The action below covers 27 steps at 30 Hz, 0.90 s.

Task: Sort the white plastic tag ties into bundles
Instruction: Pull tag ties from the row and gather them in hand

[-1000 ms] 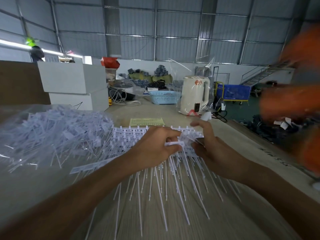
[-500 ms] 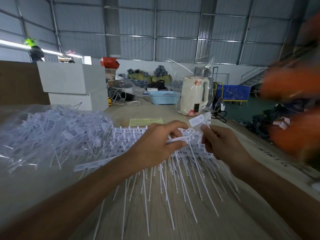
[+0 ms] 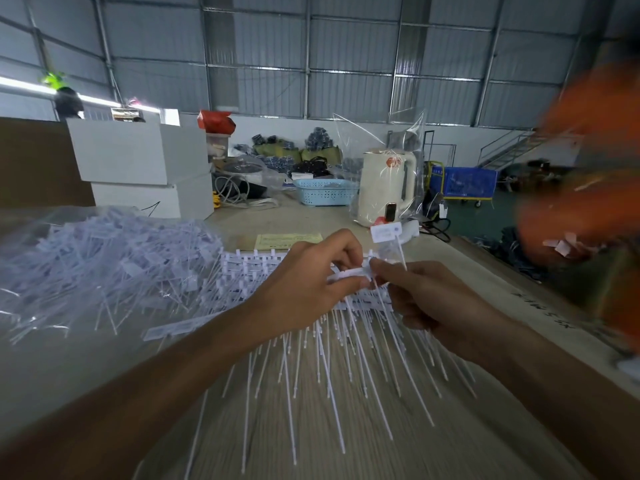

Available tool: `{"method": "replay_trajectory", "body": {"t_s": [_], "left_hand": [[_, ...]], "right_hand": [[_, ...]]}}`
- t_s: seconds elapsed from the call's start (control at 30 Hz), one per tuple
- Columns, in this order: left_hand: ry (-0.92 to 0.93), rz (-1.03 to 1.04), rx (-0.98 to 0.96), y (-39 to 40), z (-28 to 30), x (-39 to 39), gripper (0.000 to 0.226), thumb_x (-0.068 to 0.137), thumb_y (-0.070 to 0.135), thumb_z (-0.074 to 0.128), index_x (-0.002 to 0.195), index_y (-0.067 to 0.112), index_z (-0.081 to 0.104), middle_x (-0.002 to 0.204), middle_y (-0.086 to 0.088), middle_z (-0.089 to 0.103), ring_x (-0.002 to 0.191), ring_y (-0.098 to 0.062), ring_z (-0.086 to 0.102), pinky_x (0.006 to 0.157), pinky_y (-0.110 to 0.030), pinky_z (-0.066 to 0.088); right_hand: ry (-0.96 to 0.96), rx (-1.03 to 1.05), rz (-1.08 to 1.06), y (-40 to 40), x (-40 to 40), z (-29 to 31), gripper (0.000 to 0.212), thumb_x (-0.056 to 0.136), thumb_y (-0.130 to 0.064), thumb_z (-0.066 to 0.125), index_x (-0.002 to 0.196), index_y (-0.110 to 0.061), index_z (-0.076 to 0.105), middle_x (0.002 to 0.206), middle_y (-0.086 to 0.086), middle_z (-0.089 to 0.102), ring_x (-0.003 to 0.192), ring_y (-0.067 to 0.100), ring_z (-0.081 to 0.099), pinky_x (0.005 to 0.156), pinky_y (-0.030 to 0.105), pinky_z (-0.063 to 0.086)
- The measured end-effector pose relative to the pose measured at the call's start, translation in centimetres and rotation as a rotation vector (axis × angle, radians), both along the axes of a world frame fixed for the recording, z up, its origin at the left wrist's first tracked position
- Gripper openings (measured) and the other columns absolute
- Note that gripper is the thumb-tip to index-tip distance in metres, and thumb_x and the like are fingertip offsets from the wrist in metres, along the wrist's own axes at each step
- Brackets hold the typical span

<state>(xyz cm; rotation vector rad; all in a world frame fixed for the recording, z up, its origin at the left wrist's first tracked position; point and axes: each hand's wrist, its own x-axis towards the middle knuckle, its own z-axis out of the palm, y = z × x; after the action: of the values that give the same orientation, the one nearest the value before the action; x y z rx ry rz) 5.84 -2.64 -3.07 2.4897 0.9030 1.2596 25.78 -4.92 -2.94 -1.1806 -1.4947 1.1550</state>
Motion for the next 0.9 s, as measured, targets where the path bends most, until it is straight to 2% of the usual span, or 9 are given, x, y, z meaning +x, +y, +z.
{"method": "replay_trajectory", "body": {"t_s": [0.1,0.2,0.3,0.37,0.47,0.53,0.67,0.77,0.9], "left_hand": [[0.032,-0.02,-0.001,0.2,-0.1,-0.2,0.022,0.088,0.027,0.075,0.099,0.025,0.056,0.094,0.013,0.07,0.084,-0.017,0.07,0.071,-0.044,0.056],[0.104,0.007,-0.049,0.5,-0.1,-0.7,0.02,0.093,0.038,0.068,0.105,0.033,0.053,0.109,0.011,0.071,0.098,-0.009,0.069,0.08,-0.041,0.057],[0.196,0.076,-0.088,0.9,0.0,-1.5,0.025,0.09,0.047,0.068,0.109,0.035,0.058,0.099,0.011,0.074,0.081,-0.01,0.07,0.07,-0.043,0.058],[0.283,0.133,-0.043,1.1,0.0,-1.7,0.024,0.09,0.048,0.068,0.109,0.034,0.064,0.087,0.012,0.073,0.077,-0.011,0.068,0.068,-0.041,0.056],[0.436,0.215,0.14,0.9,-0.2,-1.4,0.028,0.097,0.045,0.058,0.115,0.025,0.066,0.1,0.004,0.072,0.092,-0.018,0.065,0.076,-0.039,0.052],[0.48,0.196,0.211,0.8,-0.2,-1.2,0.032,0.103,0.04,0.048,0.11,0.015,0.067,0.104,-0.003,0.071,0.093,-0.02,0.063,0.079,-0.041,0.05],[0.515,0.194,0.239,0.8,0.2,-1.4,0.036,0.105,0.035,0.039,0.109,0.011,0.066,0.099,-0.004,0.069,0.089,-0.019,0.06,0.081,-0.04,0.048],[0.519,0.185,0.244,0.6,0.3,-1.4,0.037,0.105,0.031,0.037,0.105,0.01,0.067,0.096,-0.006,0.07,0.087,-0.021,0.059,0.08,-0.041,0.046],[0.481,0.133,0.203,0.8,0.5,-1.5,0.031,0.105,0.026,0.043,0.097,0.009,0.067,0.087,-0.005,0.068,0.079,-0.022,0.057,0.074,-0.041,0.046]], "right_hand": [[-0.045,0.023,0.055,-0.1,-0.1,-0.4,0.034,0.096,-0.038,0.062,0.079,-0.011,0.075,0.053,-0.004,0.031,0.045,0.01,0.023,0.042,0.022,0.022],[0.037,0.026,-0.024,0.1,-0.1,-0.5,0.035,0.099,-0.031,0.06,0.075,-0.01,0.074,0.05,-0.006,0.03,0.042,0.01,0.023,0.042,0.023,0.021],[0.101,-0.018,-0.114,0.4,0.1,-0.5,0.032,0.099,-0.028,0.06,0.077,-0.007,0.072,0.048,-0.007,0.029,0.04,0.01,0.025,0.038,0.021,0.023],[0.132,-0.05,-0.108,0.4,0.1,-0.7,0.032,0.098,-0.029,0.061,0.078,-0.007,0.072,0.048,-0.006,0.028,0.04,0.01,0.024,0.038,0.021,0.023],[0.096,-0.057,-0.077,0.4,0.0,-0.9,0.035,0.094,-0.038,0.065,0.074,-0.011,0.074,0.05,-0.004,0.032,0.044,0.013,0.027,0.044,0.024,0.023],[0.032,-0.074,-0.065,0.3,0.0,-0.9,0.039,0.089,-0.047,0.067,0.072,-0.014,0.076,0.053,-0.002,0.036,0.047,0.014,0.029,0.048,0.027,0.022],[0.074,-0.084,-0.024,0.0,-0.1,-1.1,0.037,0.093,-0.044,0.065,0.075,-0.014,0.078,0.062,0.001,0.02,0.054,0.015,0.018,0.042,0.022,0.02],[0.109,0.086,-0.044,-0.3,-0.5,-1.2,0.033,0.095,-0.036,0.063,0.079,-0.011,0.078,0.052,-0.003,0.028,0.047,0.013,0.022,0.042,0.021,0.022],[-0.131,0.452,-0.079,-0.4,-0.4,-0.9,0.035,0.099,-0.028,0.06,0.07,-0.012,0.074,0.047,-0.009,0.04,0.042,0.008,0.032,0.045,0.016,0.028]]}}
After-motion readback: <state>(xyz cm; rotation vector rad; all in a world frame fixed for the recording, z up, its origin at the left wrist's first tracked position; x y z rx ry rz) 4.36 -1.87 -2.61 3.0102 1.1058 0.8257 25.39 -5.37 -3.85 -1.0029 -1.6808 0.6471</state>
